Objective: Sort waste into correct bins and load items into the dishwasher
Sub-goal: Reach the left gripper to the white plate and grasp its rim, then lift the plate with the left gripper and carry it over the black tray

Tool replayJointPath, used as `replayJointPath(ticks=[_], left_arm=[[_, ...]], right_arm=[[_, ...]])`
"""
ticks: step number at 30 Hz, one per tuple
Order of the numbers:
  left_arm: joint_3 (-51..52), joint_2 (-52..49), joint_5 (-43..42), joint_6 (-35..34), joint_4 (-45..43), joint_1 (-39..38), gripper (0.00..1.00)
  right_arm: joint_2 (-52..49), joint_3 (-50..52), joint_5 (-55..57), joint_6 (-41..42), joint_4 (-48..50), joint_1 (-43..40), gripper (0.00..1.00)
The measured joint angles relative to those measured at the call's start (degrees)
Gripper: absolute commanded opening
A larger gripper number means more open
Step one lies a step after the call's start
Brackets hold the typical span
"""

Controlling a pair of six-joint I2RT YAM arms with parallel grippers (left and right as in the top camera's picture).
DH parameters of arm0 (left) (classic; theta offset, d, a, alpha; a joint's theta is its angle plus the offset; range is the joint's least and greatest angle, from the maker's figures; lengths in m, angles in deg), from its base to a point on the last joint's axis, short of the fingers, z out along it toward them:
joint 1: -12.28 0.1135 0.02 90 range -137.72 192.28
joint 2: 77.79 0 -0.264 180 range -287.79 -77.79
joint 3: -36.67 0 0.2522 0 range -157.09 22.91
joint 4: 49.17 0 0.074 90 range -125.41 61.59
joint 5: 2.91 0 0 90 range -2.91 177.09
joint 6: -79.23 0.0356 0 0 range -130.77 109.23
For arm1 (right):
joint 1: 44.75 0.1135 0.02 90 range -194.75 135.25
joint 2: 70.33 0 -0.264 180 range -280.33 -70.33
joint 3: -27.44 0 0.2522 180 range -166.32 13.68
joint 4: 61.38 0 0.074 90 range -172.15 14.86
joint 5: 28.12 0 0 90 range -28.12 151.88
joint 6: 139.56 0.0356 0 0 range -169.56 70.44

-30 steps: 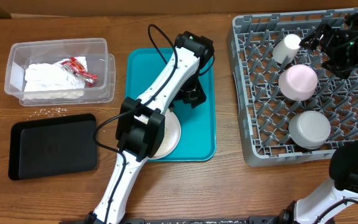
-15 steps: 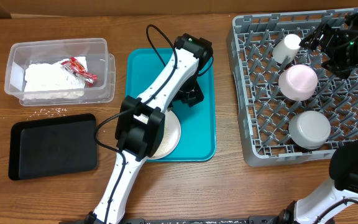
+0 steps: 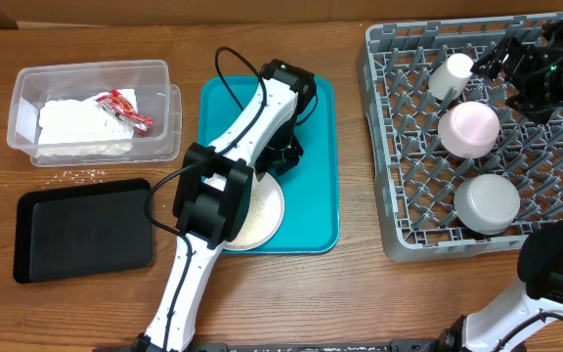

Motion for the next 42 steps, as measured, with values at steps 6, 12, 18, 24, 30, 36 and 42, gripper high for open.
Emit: replayJointPath(ticks=[6, 12, 18, 24, 30, 36, 42], left_arm=[[1.1, 0.0, 0.0, 0.0, -0.1, 0.0, 0.49], [2.3, 0.4, 0.0, 0.0, -0.5, 0.0, 0.33], [2.8, 0.4, -0.4, 0.2, -0.9, -0.1, 0.11], [3.4, 0.4, -0.1, 0.0, 0.0, 0.0, 0.04], [3.4, 0.4, 0.2, 0.0, 0.1, 0.0, 0.04], [3.4, 0.4, 0.2, 0.0, 0.4, 0.0, 0.04], [3.4, 0.4, 0.2, 0.3, 1.3, 0.0, 0.04]], right_arm=[[0.0, 0.0, 0.0, 0.0, 0.0, 0.0, 1.00], [0.0, 0.0, 0.0, 0.0, 0.0, 0.0, 1.00], [0.0, 0.0, 0.0, 0.0, 0.0, 0.0, 1.00], [0.0, 0.0, 0.0, 0.0, 0.0, 0.0, 1.00], [0.0, 0.0, 0.0, 0.0, 0.0, 0.0, 1.00], [0.0, 0.0, 0.0, 0.0, 0.0, 0.0, 1.00], [0.0, 0.0, 0.0, 0.0, 0.0, 0.0, 1.00]])
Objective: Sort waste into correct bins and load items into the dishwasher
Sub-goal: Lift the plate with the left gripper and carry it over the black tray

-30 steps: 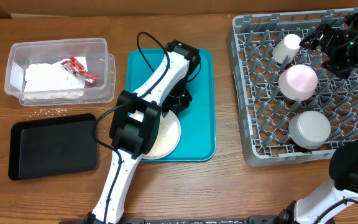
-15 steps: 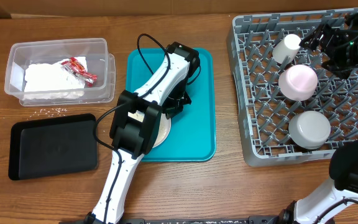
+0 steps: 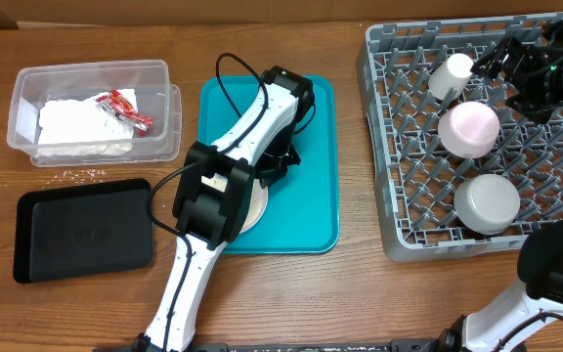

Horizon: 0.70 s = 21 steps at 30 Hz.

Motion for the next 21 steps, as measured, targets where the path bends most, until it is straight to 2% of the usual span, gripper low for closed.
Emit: replayJointPath(ticks=[9, 21], left_arm=[[-3.4, -0.5, 0.1, 0.2, 4.6, 0.0, 0.04], [-10.7, -0.4, 0.6, 4.5, 4.8, 0.1, 0.04]], right_arm=[[0.0, 0.0, 0.0, 0.0, 0.0, 0.0, 1.00], [0.0, 0.0, 0.0, 0.0, 0.0, 0.0, 1.00]])
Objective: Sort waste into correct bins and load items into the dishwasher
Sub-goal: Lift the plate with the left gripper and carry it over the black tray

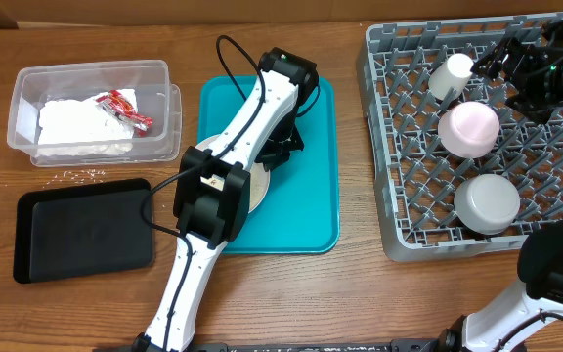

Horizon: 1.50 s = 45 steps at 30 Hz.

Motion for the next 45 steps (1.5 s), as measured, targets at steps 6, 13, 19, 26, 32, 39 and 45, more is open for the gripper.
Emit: replayJointPath(ticks=[6, 13, 19, 26, 32, 39, 45], left_arm=[[-0.1, 0.9, 0.0, 1.4, 0.0, 1.0, 0.04], [-0.1, 7.4, 0.7, 1.6, 0.0, 4.7, 0.04], [-0.3, 11.8, 1.1, 1.6, 0.0, 7.7, 0.04], [-0.3, 12.8, 2.6, 1.6, 0.2, 11.5, 0.04], [-0.3, 14.3, 2.6, 1.6, 0.1, 15.6, 0.04], [-0.3, 16.7, 2.5, 2.2, 0.2, 20.0, 0.04], [-0.3, 16.7, -0.5, 3.5, 0.2, 25.4, 0.04]], right_arm=[[0.0, 0.0, 0.0, 0.0, 0.0, 0.0, 1.00], [0.0, 0.0, 0.0, 0.0, 0.0, 0.0, 1.00], [0.0, 0.0, 0.0, 0.0, 0.0, 0.0, 1.00], [0.0, 0.0, 0.0, 0.0, 0.0, 0.0, 1.00], [0.0, 0.0, 0.0, 0.0, 0.0, 0.0, 1.00], [0.0, 0.0, 0.0, 0.0, 0.0, 0.0, 1.00], [0.0, 0.0, 0.0, 0.0, 0.0, 0.0, 1.00]])
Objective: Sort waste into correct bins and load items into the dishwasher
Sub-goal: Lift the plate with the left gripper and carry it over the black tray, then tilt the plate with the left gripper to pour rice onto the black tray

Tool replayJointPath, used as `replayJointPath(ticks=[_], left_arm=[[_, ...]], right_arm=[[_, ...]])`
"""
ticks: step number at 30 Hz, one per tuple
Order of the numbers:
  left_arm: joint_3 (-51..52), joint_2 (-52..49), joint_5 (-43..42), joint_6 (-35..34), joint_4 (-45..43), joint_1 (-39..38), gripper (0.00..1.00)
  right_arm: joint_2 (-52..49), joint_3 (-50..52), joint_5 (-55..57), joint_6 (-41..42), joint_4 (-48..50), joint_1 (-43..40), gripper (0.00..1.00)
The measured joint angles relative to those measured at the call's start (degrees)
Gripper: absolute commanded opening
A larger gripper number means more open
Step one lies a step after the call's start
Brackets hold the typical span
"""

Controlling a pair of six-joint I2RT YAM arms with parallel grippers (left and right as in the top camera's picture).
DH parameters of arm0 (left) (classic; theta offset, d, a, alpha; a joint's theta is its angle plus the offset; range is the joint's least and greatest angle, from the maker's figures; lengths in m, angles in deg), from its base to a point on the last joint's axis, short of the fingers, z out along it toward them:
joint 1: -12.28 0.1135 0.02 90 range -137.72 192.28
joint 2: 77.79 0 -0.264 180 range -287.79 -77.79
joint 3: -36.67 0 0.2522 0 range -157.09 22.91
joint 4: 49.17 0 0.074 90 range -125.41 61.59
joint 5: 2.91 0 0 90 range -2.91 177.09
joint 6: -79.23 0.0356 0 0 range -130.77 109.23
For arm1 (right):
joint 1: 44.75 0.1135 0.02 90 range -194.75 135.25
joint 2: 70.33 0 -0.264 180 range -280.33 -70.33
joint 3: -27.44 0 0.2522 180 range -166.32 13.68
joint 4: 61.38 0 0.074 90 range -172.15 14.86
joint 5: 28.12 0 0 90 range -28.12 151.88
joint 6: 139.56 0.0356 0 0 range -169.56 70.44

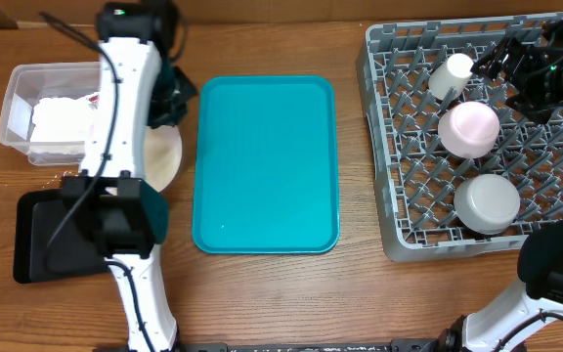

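My left gripper (169, 98) hangs beside the right wall of the clear bin (18, 117). It is shut on a cream plate (164, 158), which is tilted and partly hidden behind the arm. The teal tray (267, 166) in the middle holds nothing. White paper and a red wrapper lie in the clear bin, mostly covered by the arm. My right gripper (497, 57) hovers open over the far part of the grey dish rack (379, 147), just right of a white cup (451, 75).
A pink bowl (469, 129) and a pale grey bowl (487, 200) sit upside down in the rack. A black tray (42, 235) lies at the front left, with the left arm's base section over its right edge.
My left arm has swung from over the teal tray to the left, next to the clear bin. The plate has gone with it, and the teal tray is now bare. The right arm has not moved.
The plate first lay flat on the near part of the teal tray under my left gripper. At the following two moments it showed narrower, tipped up in the gripper. Now it hangs by the clear bin, off the tray. The right gripper stayed over the rack throughout.
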Motion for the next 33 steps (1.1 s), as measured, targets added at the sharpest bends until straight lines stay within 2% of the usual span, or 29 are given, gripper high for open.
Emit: replayJointPath(ticks=[26, 33], left_arm=[[0.0, 0.0, -17.2, 3.3, 0.0, 20.5, 0.04], [1.6, 0.5, -18.1, 5.4, -0.2, 22.1, 0.04]], right_arm=[[0.0, 0.0, 0.0, 0.0, 0.0, 0.0, 1.00], [0.0, 0.0, 0.0, 0.0, -0.1, 0.0, 1.00]])
